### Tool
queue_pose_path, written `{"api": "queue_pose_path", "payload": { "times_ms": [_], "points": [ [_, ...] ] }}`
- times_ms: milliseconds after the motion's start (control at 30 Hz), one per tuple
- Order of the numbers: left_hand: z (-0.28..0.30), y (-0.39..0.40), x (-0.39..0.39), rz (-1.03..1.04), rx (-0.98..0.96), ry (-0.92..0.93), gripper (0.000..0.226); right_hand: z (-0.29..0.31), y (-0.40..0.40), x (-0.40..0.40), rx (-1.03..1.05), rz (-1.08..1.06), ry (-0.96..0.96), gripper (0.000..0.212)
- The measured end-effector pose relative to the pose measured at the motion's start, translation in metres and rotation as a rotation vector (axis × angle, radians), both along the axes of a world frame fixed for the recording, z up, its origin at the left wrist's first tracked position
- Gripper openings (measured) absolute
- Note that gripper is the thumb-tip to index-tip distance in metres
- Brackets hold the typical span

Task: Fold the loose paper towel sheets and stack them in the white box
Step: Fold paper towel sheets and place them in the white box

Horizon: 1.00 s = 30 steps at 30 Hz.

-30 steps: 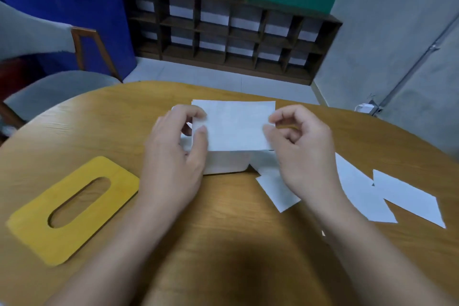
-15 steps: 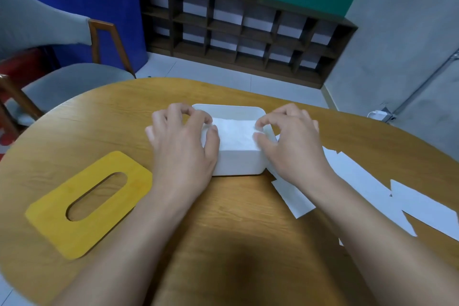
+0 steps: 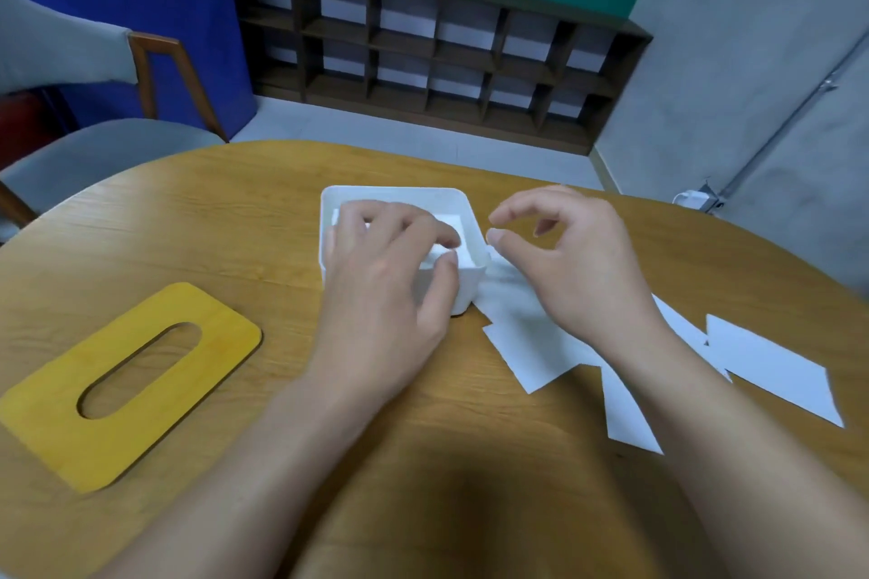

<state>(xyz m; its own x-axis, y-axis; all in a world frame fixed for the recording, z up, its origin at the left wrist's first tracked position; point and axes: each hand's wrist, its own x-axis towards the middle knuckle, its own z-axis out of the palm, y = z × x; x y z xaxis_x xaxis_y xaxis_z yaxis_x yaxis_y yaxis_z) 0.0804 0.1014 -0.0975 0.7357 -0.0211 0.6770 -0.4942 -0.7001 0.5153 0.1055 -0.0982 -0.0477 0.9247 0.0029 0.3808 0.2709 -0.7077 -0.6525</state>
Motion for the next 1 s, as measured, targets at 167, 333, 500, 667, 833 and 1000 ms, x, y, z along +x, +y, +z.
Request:
{"api": "queue_pose_path", "payload": {
  "times_ms": [167,333,500,667,833,1000],
  "points": [
    [-0.017,-0.044,-0.023,-0.276,-0.084,0.14,0.012,-0.021,-0.033,-0.038,0.038,-0.047,0.089,0.009],
    [-0.042,-0.064,-0.028,-0.348,0.033,0.321,0.007,-0.051,-0.059,-0.06,0.028,-0.107,0.166,0.011],
    [-0.053,-0.067,-0.026,-0.31,0.25,0.374,0.023,-0.081,-0.08,-0.073,0.017,-0.139,0.174,0.017],
    [-0.047,-0.072,-0.025,-0.274,0.337,0.329,0.006,-0.09,-0.088,-0.078,0.003,-0.141,0.065,0.017],
    [-0.047,-0.076,-0.024,-0.275,0.335,0.296,0.006,-0.085,-0.096,-0.078,0.005,-0.069,0.032,0.007],
    [-0.04,-0.077,-0.036,-0.295,0.097,0.268,0.004,-0.074,-0.103,-0.088,-0.115,0.029,0.035,0.021]
  ]
}}
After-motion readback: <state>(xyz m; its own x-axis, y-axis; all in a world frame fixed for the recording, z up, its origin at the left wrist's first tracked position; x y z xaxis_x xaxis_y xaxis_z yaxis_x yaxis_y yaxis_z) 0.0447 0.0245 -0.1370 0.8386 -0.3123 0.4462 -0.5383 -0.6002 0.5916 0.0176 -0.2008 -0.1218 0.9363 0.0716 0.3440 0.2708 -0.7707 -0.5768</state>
